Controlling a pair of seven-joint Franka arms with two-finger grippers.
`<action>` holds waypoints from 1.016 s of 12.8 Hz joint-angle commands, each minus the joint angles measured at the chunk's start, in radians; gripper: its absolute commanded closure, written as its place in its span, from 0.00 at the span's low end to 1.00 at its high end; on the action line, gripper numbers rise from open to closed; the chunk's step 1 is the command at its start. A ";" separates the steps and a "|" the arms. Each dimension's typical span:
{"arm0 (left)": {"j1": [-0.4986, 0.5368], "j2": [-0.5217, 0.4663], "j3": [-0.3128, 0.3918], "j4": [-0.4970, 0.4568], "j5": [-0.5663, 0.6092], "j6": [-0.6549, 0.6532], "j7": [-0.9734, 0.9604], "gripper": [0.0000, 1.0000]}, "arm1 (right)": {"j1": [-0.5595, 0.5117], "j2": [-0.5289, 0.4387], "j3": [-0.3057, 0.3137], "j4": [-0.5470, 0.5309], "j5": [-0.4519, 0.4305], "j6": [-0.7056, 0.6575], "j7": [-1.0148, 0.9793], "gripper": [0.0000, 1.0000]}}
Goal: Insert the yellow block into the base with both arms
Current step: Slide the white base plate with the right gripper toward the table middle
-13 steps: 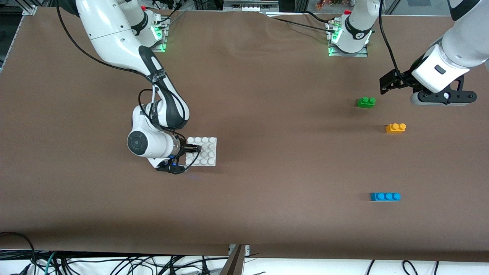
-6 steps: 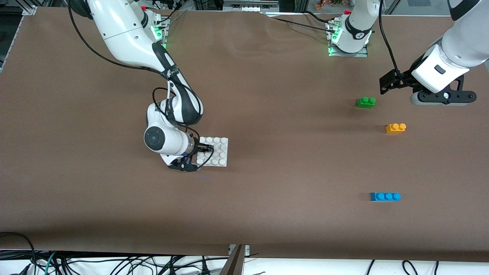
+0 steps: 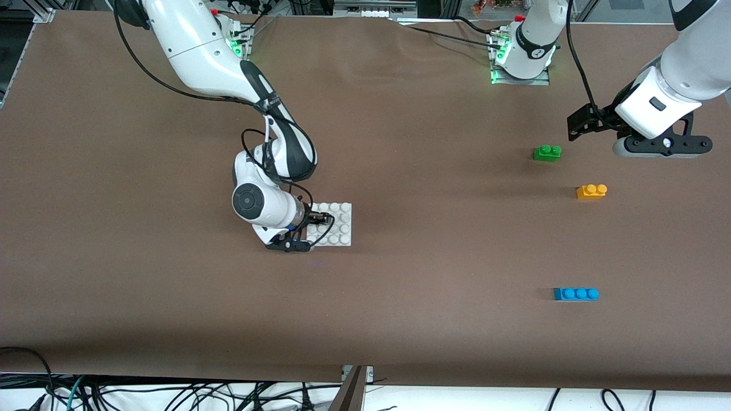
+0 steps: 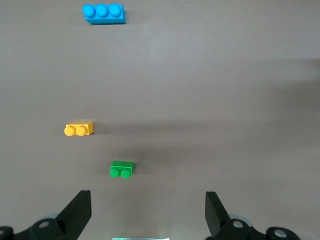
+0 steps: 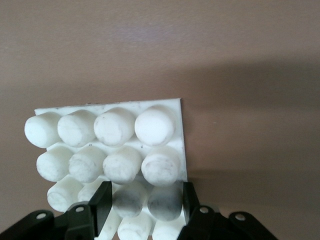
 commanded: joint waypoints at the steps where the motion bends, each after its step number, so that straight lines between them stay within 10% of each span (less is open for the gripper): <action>1: 0.002 -0.001 -0.007 0.019 0.025 -0.013 -0.010 0.00 | 0.039 0.084 0.004 0.029 0.019 0.078 0.010 0.37; 13: 0.002 -0.001 -0.007 0.019 0.025 -0.013 -0.008 0.00 | 0.102 0.120 0.005 0.040 0.019 0.162 0.050 0.37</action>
